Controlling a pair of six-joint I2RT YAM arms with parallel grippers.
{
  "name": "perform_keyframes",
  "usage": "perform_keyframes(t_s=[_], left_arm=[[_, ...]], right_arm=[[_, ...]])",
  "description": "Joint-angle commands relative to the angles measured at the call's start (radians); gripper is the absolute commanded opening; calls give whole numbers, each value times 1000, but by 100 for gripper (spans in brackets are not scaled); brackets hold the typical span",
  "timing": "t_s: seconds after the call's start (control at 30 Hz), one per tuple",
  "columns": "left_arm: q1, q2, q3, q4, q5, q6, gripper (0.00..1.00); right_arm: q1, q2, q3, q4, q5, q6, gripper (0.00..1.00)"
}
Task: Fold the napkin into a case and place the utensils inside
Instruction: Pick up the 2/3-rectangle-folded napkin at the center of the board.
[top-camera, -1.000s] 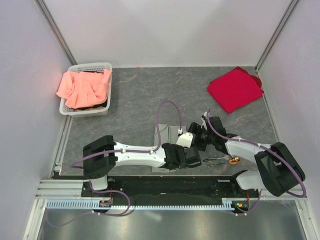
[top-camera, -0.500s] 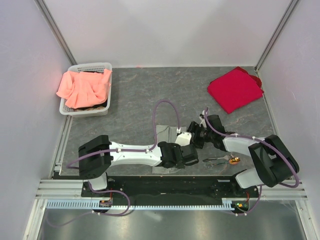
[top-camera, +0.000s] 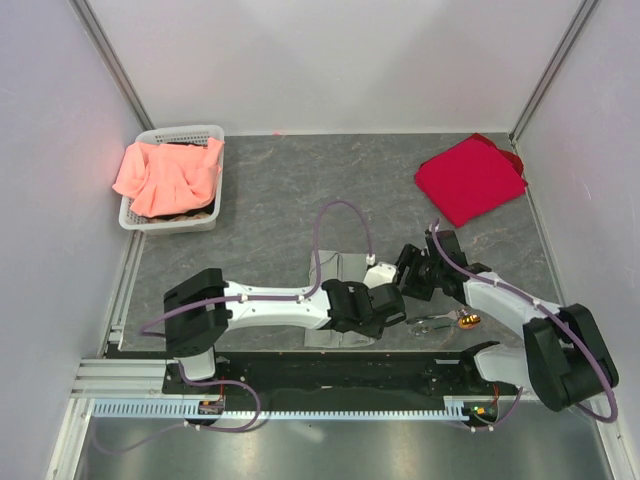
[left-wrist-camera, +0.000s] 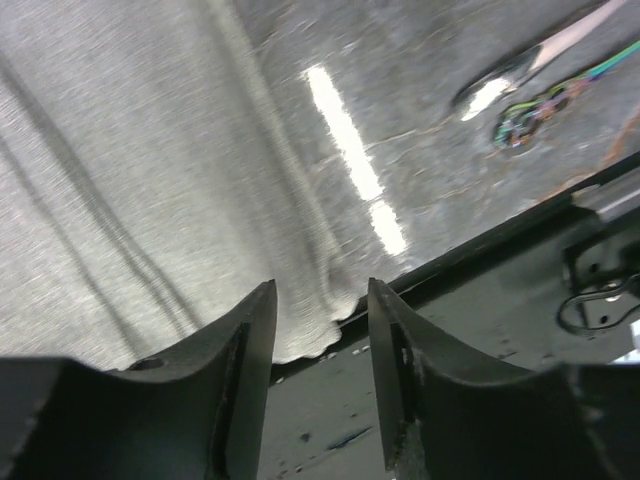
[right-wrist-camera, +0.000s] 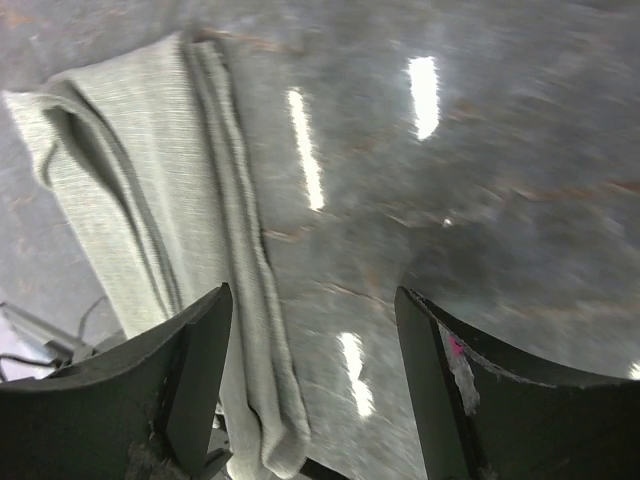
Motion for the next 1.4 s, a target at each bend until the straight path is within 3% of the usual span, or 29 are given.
perform_keyframes(t_s=[0.0,0.37,0.93,1.37], left_arm=[[-15,86,90,-19,-11,13,44],[-51,202,183,-137,-88,-54,41],[-118,115,194,-235,-221,-123,37],[-117,251,232,-248,-174,-120,43]], right_arm=[[-32,-84,1,-174,107,-50,74],[-67,-105,-10,-191,47,-102,74],[-72,-105,-42,-159,29,-100,74],[-72,-116,-47,-154,10,-91,74]])
